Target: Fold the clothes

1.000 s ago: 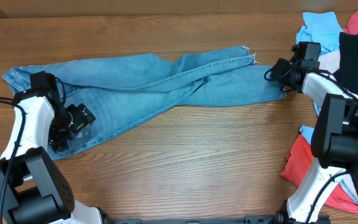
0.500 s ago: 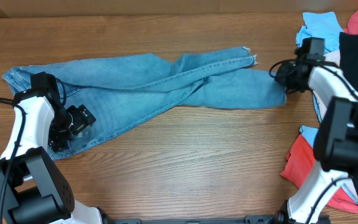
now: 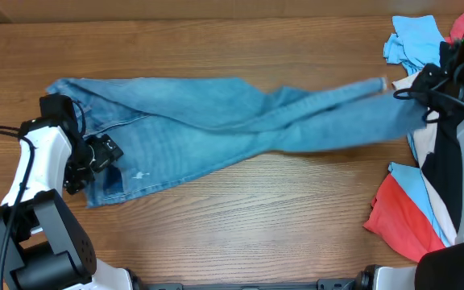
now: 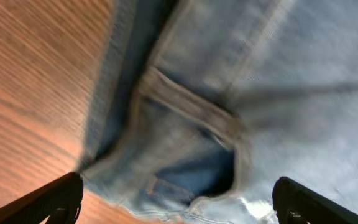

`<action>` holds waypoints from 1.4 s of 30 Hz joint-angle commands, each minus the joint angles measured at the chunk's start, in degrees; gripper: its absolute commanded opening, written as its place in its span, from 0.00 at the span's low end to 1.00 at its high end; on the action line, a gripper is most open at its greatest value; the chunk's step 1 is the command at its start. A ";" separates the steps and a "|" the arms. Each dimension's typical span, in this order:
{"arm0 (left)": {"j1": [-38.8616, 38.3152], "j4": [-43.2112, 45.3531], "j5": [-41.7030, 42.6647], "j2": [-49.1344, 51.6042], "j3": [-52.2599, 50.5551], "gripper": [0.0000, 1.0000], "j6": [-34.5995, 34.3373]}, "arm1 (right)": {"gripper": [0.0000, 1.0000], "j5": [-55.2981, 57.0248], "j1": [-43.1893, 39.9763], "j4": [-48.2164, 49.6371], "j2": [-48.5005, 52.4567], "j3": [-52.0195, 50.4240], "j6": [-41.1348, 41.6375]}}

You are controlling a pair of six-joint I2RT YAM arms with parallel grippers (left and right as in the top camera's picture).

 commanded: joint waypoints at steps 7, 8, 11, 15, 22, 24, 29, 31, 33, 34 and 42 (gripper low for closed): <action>-0.15 2.16 9.03 0.61 -6.16 1.00 4.79 | 0.04 0.98 -0.07 -0.17 0.57 -0.61 -1.20; -0.15 1.44 8.24 0.61 -6.16 1.00 4.74 | 0.04 0.98 -0.07 -0.17 0.59 -0.61 -1.20; -0.15 -0.02 2.80 0.61 -6.19 1.00 3.26 | 0.04 0.98 -0.07 -0.17 0.61 -0.63 -1.20; -0.15 -0.09 -2.32 0.61 -6.19 1.00 0.79 | 0.04 0.98 -0.07 -0.20 0.61 -0.63 -1.20; -0.13 4.35 -6.32 0.63 -8.50 0.91 -0.90 | 0.04 0.98 -0.07 -0.20 0.61 -0.63 -1.20; -0.13 5.46 -5.64 0.63 -9.94 0.91 -0.90 | 0.04 0.98 -0.07 -0.17 0.61 -0.63 -1.20; -0.13 8.44 -5.68 0.63 -12.83 0.59 -0.83 | 0.04 0.98 -0.07 -0.17 0.61 -0.63 -1.20; -0.13 8.83 -5.97 0.63 -13.07 0.12 -0.83 | 0.04 0.98 -0.07 -0.17 0.61 -0.63 -1.20; 0.17 9.42 -7.10 0.63 -12.74 0.04 -0.87 | 0.04 1.01 -0.07 -0.17 0.61 -0.63 -1.20; 0.61 9.40 -8.35 0.63 -12.13 0.04 -0.87 | 0.04 1.01 -0.07 -0.17 0.61 -0.63 -1.20; 9.99 6.78 -6.45 0.61 0.02 0.04 -0.87 | 0.04 -0.37 -0.07 0.24 0.61 -0.63 -1.20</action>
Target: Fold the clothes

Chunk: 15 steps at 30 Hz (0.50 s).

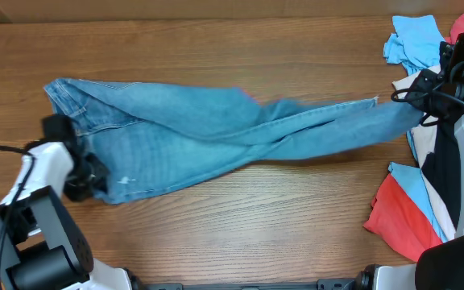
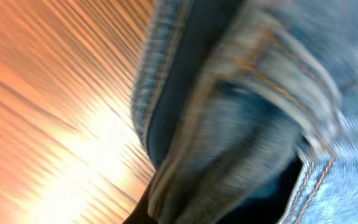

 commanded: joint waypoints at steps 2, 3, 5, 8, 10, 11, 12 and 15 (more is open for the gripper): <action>6.56 -0.42 0.55 0.24 9.29 0.04 -0.59 | 0.04 -3.61 -0.13 1.46 -0.24 -0.07 -0.37; 7.08 -0.44 1.03 0.24 10.16 0.04 -0.59 | 0.04 -5.53 -0.11 1.66 -0.24 -0.07 -0.79; 7.39 -1.40 1.29 0.24 11.28 0.04 -0.28 | 0.04 -10.91 0.17 1.77 -0.24 -0.07 -4.17; 6.97 -4.39 1.29 0.26 11.02 0.04 -0.13 | 0.04 -17.46 1.51 -2.62 -0.24 -0.07 -10.78; 6.69 -5.77 1.29 0.26 10.75 0.04 -0.13 | 0.04 -17.77 2.16 -5.77 -0.24 -0.07 -11.96; 6.67 -6.29 1.27 0.28 10.73 0.04 -0.13 | 0.04 -17.75 2.49 -7.54 -0.24 -0.07 -12.48; 6.69 -6.67 1.22 0.28 10.73 0.04 -0.13 | 0.04 -17.70 2.64 -9.14 -0.24 -0.07 -12.61; 6.69 -7.10 1.25 0.28 10.73 0.04 -0.13 | 0.17 -15.61 2.45 -17.53 -0.17 -0.07 -11.67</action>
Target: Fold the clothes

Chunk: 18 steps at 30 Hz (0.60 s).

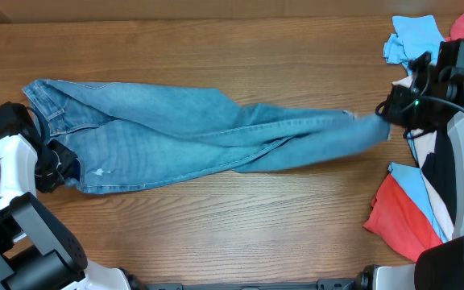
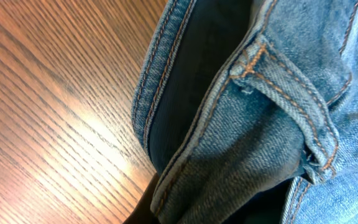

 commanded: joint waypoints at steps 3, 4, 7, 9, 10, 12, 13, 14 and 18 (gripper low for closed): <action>-0.07 -0.42 -1.09 0.09 0.44 0.05 -0.15 | 0.17 14.88 -0.85 -9.38 -0.17 0.04 6.69; -0.07 -0.42 -1.05 0.09 0.44 0.05 -0.15 | 0.17 20.79 -1.14 -10.25 -0.17 0.04 10.78; -0.09 -0.35 -1.01 0.09 0.44 0.05 -0.17 | 0.18 30.62 -2.21 -11.30 -0.17 0.04 19.71; -0.13 -0.37 -1.01 0.09 0.44 0.06 -0.15 | 0.19 29.40 -2.51 -10.45 -0.17 0.04 19.69; -0.13 -0.37 -1.01 0.09 0.44 0.06 -0.17 | 0.19 28.72 -2.51 -9.94 -0.17 0.04 19.67; -0.13 -0.37 -1.01 0.09 0.44 0.07 -0.17 | 0.19 26.12 -2.51 -8.68 -0.17 0.04 19.37; -0.13 -0.37 -1.01 0.09 0.44 0.07 -0.17 | 0.19 23.76 -2.47 -7.98 -0.17 0.04 18.40; -0.13 -0.37 -1.01 0.09 0.44 0.07 -0.17 | 0.19 20.06 -2.32 -6.99 -0.17 0.04 16.70; -0.13 -0.39 -0.96 0.09 0.44 0.08 -0.17 | 0.23 1.40 -0.46 -1.38 0.09 -1.36 5.01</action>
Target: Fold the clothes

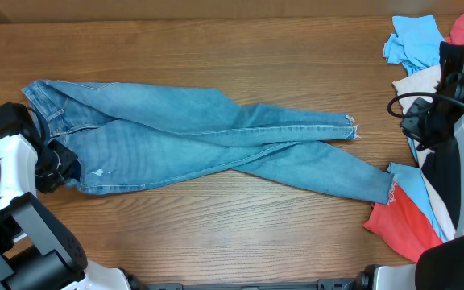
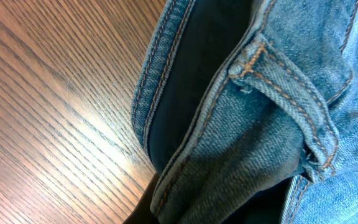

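A pair of blue jeans (image 1: 184,137) lies flat across the table, waist at the left and legs running right. The two legs are split apart; one hem ends at mid-right (image 1: 351,125) and the other nearer the front (image 1: 383,190). My left gripper (image 1: 56,166) is shut on the front corner of the waistband. In the left wrist view the denim waistband and a belt loop (image 2: 278,93) fill the frame and hide the fingers. My right gripper (image 1: 417,126) hovers right of the hems, apart from the jeans; its jaws are too small to read.
A pile of loose clothes sits along the right edge: a light blue piece (image 1: 413,39), a white one (image 1: 420,80), and a red and blue one (image 1: 405,219) touching the lower hem. Bare wooden table (image 1: 216,242) lies in front of the jeans.
The right gripper has let go of the leg end and sits farther right. The legs now lie flat, with one hem spread toward the front right. The left gripper and waist have not moved.
First the jeans hung stretched, with the right gripper holding the leg ends and the left gripper open over the waistband. Then the left gripper was shut on the waistband. Later the whole garment sat farther left. Now the legs lie released on the table.
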`<action>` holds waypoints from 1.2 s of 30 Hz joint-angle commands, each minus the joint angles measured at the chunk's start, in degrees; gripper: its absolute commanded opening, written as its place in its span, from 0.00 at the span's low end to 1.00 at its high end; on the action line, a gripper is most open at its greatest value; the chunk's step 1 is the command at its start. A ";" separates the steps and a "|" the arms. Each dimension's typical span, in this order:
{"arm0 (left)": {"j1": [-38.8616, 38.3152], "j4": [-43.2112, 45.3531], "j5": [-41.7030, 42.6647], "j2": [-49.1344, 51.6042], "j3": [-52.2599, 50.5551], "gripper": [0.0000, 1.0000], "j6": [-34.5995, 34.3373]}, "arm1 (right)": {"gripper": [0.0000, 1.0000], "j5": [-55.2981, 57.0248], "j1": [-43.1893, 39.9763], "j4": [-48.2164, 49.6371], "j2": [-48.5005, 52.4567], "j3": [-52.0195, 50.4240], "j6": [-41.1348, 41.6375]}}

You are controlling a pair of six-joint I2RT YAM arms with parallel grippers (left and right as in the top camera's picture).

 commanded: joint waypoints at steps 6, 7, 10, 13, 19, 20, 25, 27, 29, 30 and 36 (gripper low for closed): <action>-0.13 -0.17 0.00 0.09 0.44 0.11 -0.15 | 0.31 -16.26 5.07 10.47 3.39 -6.97 -9.31; -0.13 -0.13 0.17 0.09 0.44 0.11 -0.17 | 0.32 -16.90 5.49 12.13 4.44 -7.93 -9.31; -0.13 -0.13 0.15 0.09 0.44 0.12 -0.15 | 0.37 -17.00 6.34 15.74 8.04 -9.73 -9.29; -0.13 -0.13 0.15 0.09 0.44 0.12 -0.15 | 0.40 -17.05 6.38 18.86 12.79 -10.01 -7.34; -0.17 -0.15 0.15 0.09 0.44 0.12 -0.15 | 0.41 -19.78 6.45 24.41 21.14 -10.01 -7.21; -0.17 -0.15 0.15 0.09 0.44 0.12 -0.15 | 0.42 -19.78 6.45 24.85 21.88 -10.01 -7.21; -0.17 -0.15 0.17 0.09 0.44 0.12 -0.15 | 0.46 -19.80 6.45 26.36 24.72 -10.01 -7.19; -0.20 -0.15 0.17 0.09 0.44 0.12 -0.15 | 0.40 -19.85 6.45 26.67 25.18 -10.01 -7.19; -0.20 -0.15 0.17 0.09 0.44 0.12 -0.15 | 0.09 -19.87 6.51 26.80 25.22 -10.01 -7.21; -0.20 -0.15 0.17 0.09 0.44 0.12 -0.15 | 0.04 -20.26 6.56 26.97 25.22 -9.99 -7.21; -0.20 -0.15 0.15 0.09 0.44 0.12 -0.15 | 0.04 -27.54 6.38 28.35 24.30 -4.94 -7.41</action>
